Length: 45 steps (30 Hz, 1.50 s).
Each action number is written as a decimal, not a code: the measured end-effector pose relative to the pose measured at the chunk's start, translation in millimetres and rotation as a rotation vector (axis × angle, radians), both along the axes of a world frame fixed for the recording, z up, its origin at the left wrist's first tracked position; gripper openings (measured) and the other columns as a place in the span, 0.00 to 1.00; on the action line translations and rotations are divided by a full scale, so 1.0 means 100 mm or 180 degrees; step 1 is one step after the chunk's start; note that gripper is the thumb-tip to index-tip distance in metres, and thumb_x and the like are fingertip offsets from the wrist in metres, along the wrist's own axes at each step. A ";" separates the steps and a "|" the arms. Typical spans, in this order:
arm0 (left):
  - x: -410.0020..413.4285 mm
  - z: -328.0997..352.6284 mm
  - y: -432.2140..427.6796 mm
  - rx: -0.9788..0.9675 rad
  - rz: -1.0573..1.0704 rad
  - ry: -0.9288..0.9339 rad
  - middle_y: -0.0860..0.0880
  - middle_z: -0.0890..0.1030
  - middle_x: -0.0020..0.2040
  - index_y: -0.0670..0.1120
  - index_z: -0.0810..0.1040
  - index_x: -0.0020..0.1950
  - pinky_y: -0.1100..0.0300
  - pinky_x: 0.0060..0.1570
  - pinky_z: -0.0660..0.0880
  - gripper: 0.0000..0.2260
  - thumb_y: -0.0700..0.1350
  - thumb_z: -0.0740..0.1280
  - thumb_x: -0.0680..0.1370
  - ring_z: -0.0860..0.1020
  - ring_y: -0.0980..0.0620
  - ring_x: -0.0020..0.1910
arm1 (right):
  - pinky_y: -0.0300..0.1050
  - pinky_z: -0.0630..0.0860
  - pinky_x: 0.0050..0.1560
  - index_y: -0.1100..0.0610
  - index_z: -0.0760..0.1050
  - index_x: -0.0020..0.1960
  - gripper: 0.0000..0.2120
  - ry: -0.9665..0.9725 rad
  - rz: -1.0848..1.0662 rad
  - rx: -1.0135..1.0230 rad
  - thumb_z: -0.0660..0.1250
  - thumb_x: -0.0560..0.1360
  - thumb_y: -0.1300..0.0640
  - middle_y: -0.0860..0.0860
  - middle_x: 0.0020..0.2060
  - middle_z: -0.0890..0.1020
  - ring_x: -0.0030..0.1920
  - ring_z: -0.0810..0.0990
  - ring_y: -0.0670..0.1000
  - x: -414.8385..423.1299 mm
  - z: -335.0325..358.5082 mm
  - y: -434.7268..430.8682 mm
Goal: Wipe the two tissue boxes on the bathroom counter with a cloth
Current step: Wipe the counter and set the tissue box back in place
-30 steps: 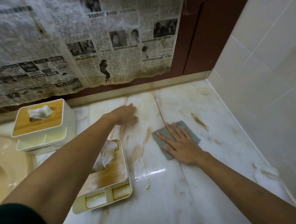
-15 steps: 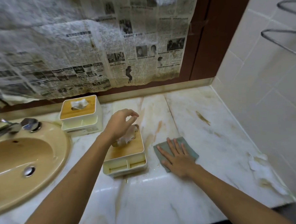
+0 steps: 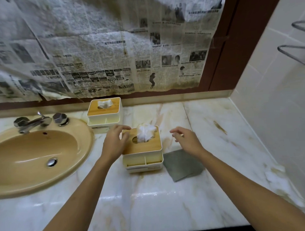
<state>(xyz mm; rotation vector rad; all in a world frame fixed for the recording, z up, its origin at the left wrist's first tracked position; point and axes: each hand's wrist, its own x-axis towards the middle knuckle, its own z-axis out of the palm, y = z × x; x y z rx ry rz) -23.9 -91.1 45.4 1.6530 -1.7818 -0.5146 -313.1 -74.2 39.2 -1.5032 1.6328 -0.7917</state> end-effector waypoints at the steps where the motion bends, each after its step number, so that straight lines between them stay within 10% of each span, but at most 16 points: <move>1: 0.02 -0.02 0.02 0.0058 0.0195 0.0077 0.54 0.76 0.58 0.54 0.79 0.57 0.54 0.53 0.74 0.08 0.48 0.65 0.79 0.76 0.53 0.55 | 0.41 0.76 0.46 0.51 0.80 0.58 0.11 -0.0217 -0.0067 0.0104 0.61 0.80 0.57 0.49 0.52 0.83 0.46 0.82 0.48 0.07 0.07 -0.05; 8: 0.09 -0.07 0.13 0.1112 0.0797 0.0797 0.47 0.82 0.52 0.48 0.79 0.56 0.47 0.48 0.81 0.10 0.49 0.62 0.79 0.81 0.45 0.49 | 0.48 0.82 0.52 0.53 0.72 0.70 0.19 -0.0955 -0.0206 0.1113 0.59 0.81 0.53 0.52 0.60 0.79 0.52 0.83 0.55 0.53 0.05 -0.07; 20: 0.11 0.20 0.13 0.1347 0.0680 0.1651 0.46 0.83 0.51 0.47 0.81 0.55 0.55 0.39 0.79 0.12 0.42 0.59 0.79 0.81 0.47 0.43 | 0.57 0.78 0.58 0.53 0.81 0.51 0.15 -0.1625 -0.0534 0.1134 0.55 0.79 0.59 0.59 0.52 0.83 0.46 0.79 0.54 0.68 0.21 0.10; 32: -0.79 0.94 -0.87 0.1142 0.0036 0.2031 0.45 0.83 0.50 0.45 0.81 0.55 0.52 0.43 0.81 0.13 0.40 0.59 0.78 0.80 0.46 0.43 | 0.54 0.78 0.50 0.51 0.82 0.43 0.15 -0.1253 -0.0966 0.0223 0.57 0.74 0.61 0.55 0.46 0.85 0.45 0.79 0.53 -0.19 0.91 -0.79; 45: -2.29 0.14 -1.88 0.1922 -0.0229 0.2164 0.43 0.81 0.58 0.43 0.80 0.59 0.57 0.37 0.80 0.15 0.39 0.57 0.79 0.81 0.42 0.49 | 0.62 0.76 0.57 0.55 0.81 0.49 0.19 -0.0710 -0.1552 0.0643 0.57 0.65 0.52 0.56 0.47 0.84 0.52 0.82 0.60 -1.67 0.13 -1.66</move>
